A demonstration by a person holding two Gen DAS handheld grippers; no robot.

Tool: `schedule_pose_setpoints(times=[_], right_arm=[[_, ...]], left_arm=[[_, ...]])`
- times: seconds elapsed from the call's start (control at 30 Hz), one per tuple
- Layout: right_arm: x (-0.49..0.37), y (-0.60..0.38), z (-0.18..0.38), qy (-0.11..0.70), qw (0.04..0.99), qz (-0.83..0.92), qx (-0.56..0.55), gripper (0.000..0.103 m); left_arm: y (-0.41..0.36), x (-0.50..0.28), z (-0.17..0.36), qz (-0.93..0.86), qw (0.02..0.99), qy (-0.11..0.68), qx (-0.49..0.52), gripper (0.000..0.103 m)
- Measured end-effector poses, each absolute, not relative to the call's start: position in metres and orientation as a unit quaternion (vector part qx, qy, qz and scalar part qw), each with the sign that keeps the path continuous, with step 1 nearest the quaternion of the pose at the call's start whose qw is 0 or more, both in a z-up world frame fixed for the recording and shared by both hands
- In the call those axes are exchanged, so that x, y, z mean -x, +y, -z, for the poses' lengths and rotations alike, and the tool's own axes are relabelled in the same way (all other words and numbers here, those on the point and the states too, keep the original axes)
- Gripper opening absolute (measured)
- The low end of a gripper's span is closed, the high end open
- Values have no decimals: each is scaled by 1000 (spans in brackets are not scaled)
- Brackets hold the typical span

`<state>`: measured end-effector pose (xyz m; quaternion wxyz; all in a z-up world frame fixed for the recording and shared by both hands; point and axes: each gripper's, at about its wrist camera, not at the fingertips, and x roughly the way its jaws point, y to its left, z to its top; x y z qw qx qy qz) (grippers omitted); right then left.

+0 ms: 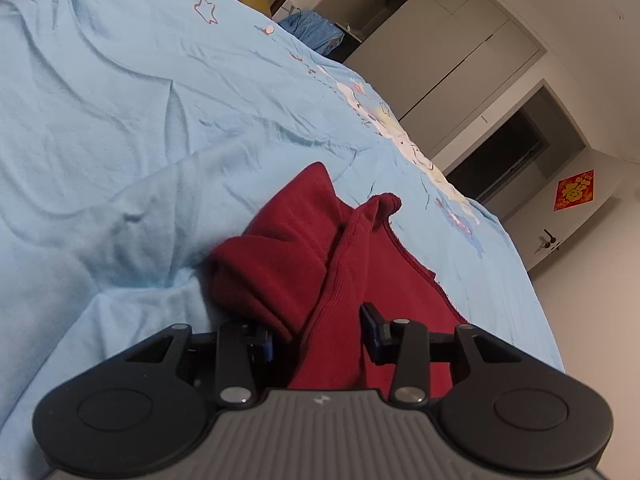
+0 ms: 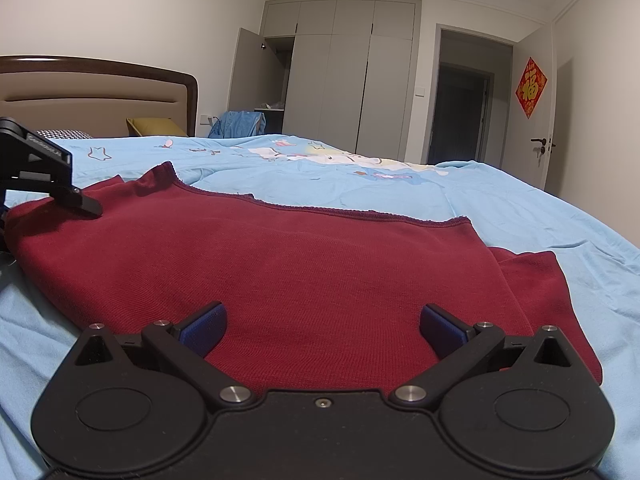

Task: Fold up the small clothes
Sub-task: 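Lift the grasped sweater end upward with the left gripper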

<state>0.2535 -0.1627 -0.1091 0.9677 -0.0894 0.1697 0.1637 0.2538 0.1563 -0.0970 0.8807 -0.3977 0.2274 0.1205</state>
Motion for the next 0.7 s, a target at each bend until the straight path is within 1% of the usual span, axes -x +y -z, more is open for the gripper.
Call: schedule_pose_setpoints(times=[0.07,0.23,0.33,0.5,0.7], right_arm=[[-254,-163,109,170,968,-164,89,102],[-254,-163,109,169,968,-164,89,102],[-254,-163,110,169,968,-164,89,103],[-254,-163,110,170,968,-164,88,103],[-260,-166,104,186,965,-172,73,103]], left_arm=[[155,-257,98,-122,885,223,390,44],[149,-258,93,-128,897,221,359,31],[146,-259,89,-130,904,221,342,27],[143,-259,85,-128,910,220,328,23],[139,-260,73,-116,924,212,295,21]])
